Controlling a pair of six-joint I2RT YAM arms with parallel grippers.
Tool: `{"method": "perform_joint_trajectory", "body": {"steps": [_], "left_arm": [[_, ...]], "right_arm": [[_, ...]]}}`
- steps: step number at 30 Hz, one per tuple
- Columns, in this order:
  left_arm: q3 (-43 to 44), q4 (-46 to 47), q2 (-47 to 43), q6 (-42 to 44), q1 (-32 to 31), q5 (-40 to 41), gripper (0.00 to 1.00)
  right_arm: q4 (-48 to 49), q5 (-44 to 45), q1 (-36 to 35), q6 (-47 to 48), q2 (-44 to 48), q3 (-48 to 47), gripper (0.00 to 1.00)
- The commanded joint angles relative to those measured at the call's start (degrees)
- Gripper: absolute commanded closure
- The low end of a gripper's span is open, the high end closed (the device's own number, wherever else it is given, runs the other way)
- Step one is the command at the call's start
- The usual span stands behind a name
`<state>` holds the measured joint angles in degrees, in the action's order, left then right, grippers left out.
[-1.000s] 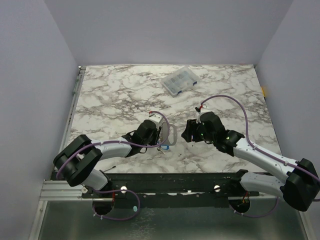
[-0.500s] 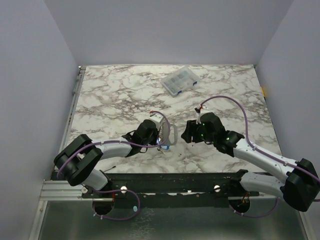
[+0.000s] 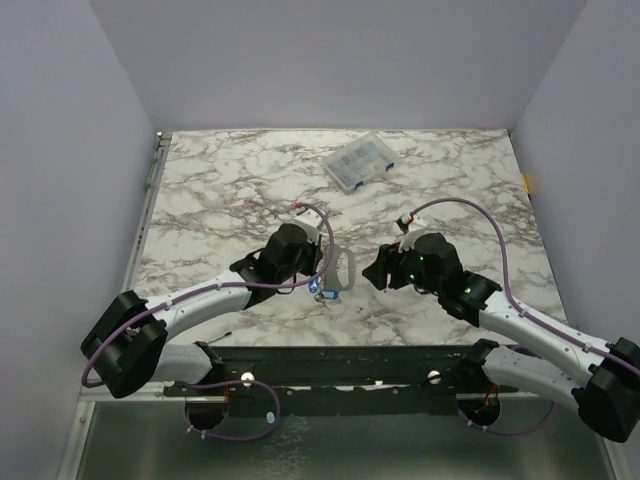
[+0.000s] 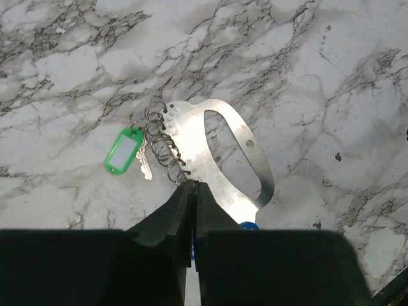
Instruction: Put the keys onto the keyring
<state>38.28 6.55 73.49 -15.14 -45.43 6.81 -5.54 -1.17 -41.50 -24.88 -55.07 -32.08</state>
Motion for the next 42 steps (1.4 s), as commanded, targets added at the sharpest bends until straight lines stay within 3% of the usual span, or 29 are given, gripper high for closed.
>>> {"method": "perform_joint_trajectory", "body": {"steps": [1, 3, 5, 20, 26, 31, 42], "left_arm": [[-0.24, -3.93, 1.29, 0.48, 0.25, 1.43, 0.76], [-0.56, -3.23, 3.64, 0.34, 0.33, 1.63, 0.64], [-0.45, -2.68, 5.99, 0.08, 0.65, 0.84, 0.61], [0.83, -0.52, 14.92, -0.2, 1.9, -2.32, 0.63], [1.06, 0.4, 16.84, -0.55, 1.92, -4.47, 0.76], [1.08, 0.51, 15.46, -0.73, 1.87, -5.47, 1.0], [5.96, -9.54, 7.66, -2.13, 1.91, -7.99, 1.0]], "right_arm": [[1.24, -2.33, 0.28, 1.24, 0.09, -0.12, 0.4], [0.71, -3.02, 0.3, 1.07, -0.31, -0.49, 0.4], [0.33, -3.74, 0.32, 1.03, -0.63, -0.68, 0.4], [-1.21, -3.63, 0.34, 0.8, 0.32, -0.39, 0.4], [-1.48, -3.4, 0.29, 0.95, -0.39, -0.49, 0.4], [-1.41, -3.05, 0.28, 0.88, -0.41, -0.1, 0.4], [1.64, -3.43, 0.28, 2.36, 0.05, 1.07, 0.41]]}}
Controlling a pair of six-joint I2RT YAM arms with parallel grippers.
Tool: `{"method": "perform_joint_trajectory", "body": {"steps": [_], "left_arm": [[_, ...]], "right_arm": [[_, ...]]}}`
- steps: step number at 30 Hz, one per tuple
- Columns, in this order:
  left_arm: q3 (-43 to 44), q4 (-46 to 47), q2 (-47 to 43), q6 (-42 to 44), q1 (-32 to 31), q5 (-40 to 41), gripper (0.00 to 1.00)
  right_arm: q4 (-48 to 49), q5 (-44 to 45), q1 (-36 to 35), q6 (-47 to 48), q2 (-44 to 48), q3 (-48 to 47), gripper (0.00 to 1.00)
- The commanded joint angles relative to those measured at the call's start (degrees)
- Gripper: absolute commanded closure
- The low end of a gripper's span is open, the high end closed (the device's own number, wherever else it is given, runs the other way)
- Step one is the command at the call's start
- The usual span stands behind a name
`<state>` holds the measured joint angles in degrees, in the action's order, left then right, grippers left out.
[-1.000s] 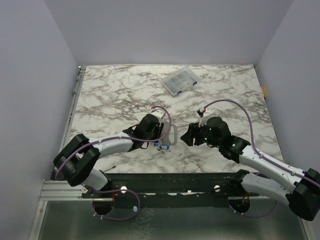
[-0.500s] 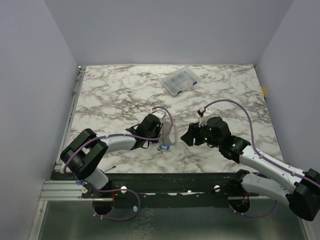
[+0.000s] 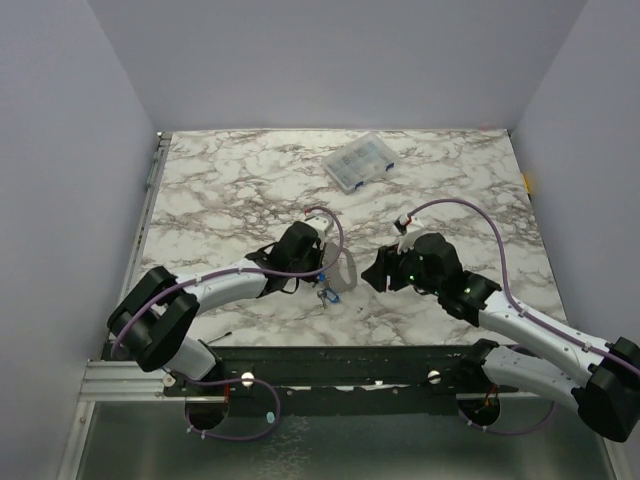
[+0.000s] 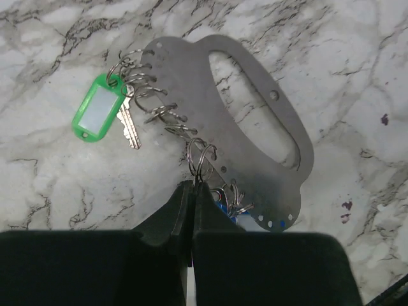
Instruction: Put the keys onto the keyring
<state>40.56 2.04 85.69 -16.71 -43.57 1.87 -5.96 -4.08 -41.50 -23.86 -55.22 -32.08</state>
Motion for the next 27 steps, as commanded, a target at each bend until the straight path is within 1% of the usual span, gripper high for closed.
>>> {"method": "perform_joint_trajectory", "body": {"steps": [1, 9, 13, 20, 27], "left_arm": [[4.36, -6.26, -4.96, -0.52, 0.04, -3.65, 1.0], [8.0, -12.7, -7.68, -1.67, 0.06, -5.27, 1.0], [9.77, -14.82, -9.75, -2.42, -0.01, -6.8, 1.0], [14.07, -19.88, -10.94, -3.59, 0.04, -9.71, 1.0], [17.07, -22.42, -13.73, -6.05, 0.14, -13.7, 1.0]], "right_arm": [[2.41, -0.7, 0.3, 1.39, 0.27, 1.17, 0.41], [3.63, -2.39, 0.28, 2.04, 0.41, 0.96, 0.41], [5.29, -5.16, 0.29, 3.74, 1.73, 1.67, 0.42], [16.43, -10.63, 0.24, 7.15, 5.94, 5.2, 0.43], [25.33, -13.19, 0.25, 14.13, 7.2, 8.01, 0.43]]}}
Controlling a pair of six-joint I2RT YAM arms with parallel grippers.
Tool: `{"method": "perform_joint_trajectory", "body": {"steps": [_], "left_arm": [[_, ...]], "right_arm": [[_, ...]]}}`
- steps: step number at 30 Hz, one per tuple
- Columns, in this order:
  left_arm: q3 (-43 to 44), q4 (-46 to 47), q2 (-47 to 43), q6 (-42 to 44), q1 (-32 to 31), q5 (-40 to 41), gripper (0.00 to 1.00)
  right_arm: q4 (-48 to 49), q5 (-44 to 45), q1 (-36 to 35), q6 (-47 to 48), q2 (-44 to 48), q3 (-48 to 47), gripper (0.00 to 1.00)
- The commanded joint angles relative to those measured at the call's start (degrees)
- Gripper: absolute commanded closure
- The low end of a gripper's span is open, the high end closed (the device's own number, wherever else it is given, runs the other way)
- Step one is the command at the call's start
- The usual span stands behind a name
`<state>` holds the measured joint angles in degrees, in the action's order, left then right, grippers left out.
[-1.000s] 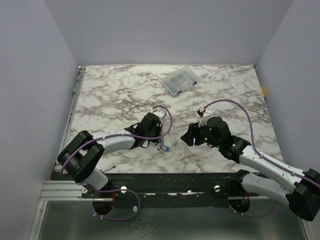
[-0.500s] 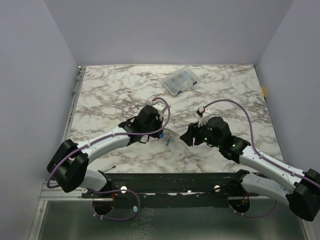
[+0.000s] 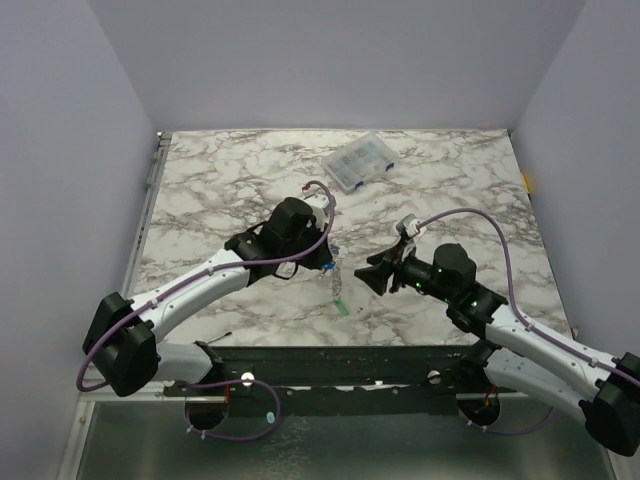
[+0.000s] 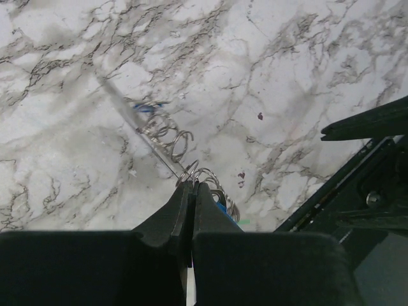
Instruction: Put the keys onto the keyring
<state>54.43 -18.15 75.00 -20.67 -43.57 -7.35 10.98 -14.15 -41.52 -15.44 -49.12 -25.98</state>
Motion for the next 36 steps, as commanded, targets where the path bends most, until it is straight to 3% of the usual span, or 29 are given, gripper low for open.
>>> {"method": "perform_joint_trajectory", "body": {"steps": [1, 10, 19, 36], "left_arm": [[3.6, -2.69, -3.41, -2.12, 0.12, -4.93, 1.0], [6.5, -9.05, -7.42, 7.2, 0.14, -11.15, 1.0], [8.96, -14.88, -8.95, 14.57, 0.08, -16.37, 1.0], [9.22, -12.75, -9.55, 11.11, 0.14, -19.99, 1.0]], "right_arm": [[10.08, -3.35, 0.22, 6.66, 1.32, 2.5, 0.43], [28.43, -9.64, 0.11, 13.4, 1.68, 9.82, 0.43], [26.94, -15.76, -1.62, 18.41, -0.64, 6.25, 0.43], [29.06, -17.65, -5.18, 20.26, -5.89, 5.85, 0.53]]}}
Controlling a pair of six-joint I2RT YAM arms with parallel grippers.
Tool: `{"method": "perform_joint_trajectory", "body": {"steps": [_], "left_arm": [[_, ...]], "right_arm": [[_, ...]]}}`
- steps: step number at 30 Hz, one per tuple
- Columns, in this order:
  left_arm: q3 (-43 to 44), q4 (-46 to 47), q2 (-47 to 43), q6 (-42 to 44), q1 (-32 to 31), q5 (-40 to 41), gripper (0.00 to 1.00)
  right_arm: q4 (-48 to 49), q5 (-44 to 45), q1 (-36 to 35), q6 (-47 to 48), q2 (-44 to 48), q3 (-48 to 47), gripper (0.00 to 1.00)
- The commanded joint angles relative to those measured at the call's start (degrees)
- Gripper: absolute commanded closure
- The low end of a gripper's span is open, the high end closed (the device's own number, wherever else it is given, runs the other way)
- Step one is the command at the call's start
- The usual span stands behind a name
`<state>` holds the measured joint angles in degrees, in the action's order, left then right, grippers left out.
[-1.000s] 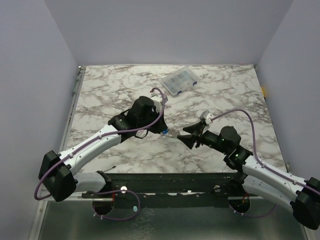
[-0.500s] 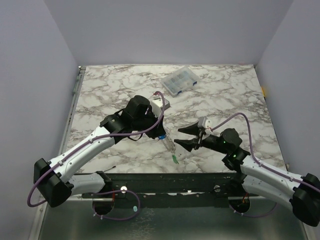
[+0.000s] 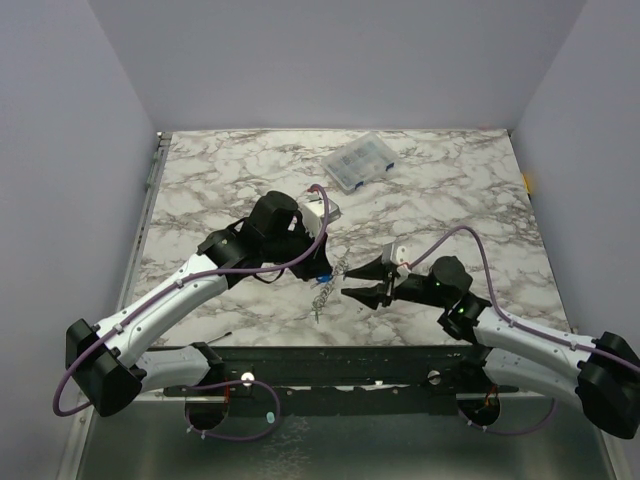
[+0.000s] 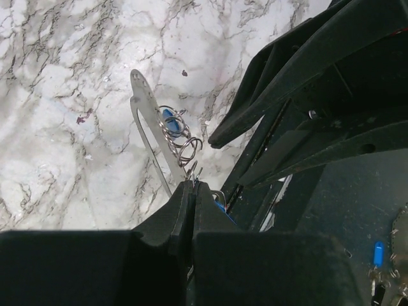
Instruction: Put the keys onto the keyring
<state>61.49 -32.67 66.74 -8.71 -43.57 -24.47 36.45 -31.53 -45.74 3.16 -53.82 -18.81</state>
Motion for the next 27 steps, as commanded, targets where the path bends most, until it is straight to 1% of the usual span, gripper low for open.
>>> {"method": "perform_joint_trajectory", "body": {"steps": [1, 11, 27], "left_arm": [[2.08, 1.85, -1.27, -0.91, 0.11, -3.09, 1.0], [0.93, 2.91, -1.74, -0.96, 0.06, -4.99, 1.0], [0.34, 3.14, -2.58, -0.53, 0.06, -6.87, 1.0]], "right_arm": [[4.13, 0.05, -1.06, 1.67, -1.46, -1.4, 0.54], [6.39, 2.23, -1.63, 2.37, -3.39, -2.02, 0.6], [5.74, 4.31, -1.81, 5.83, -6.05, -5.12, 0.61]]}}
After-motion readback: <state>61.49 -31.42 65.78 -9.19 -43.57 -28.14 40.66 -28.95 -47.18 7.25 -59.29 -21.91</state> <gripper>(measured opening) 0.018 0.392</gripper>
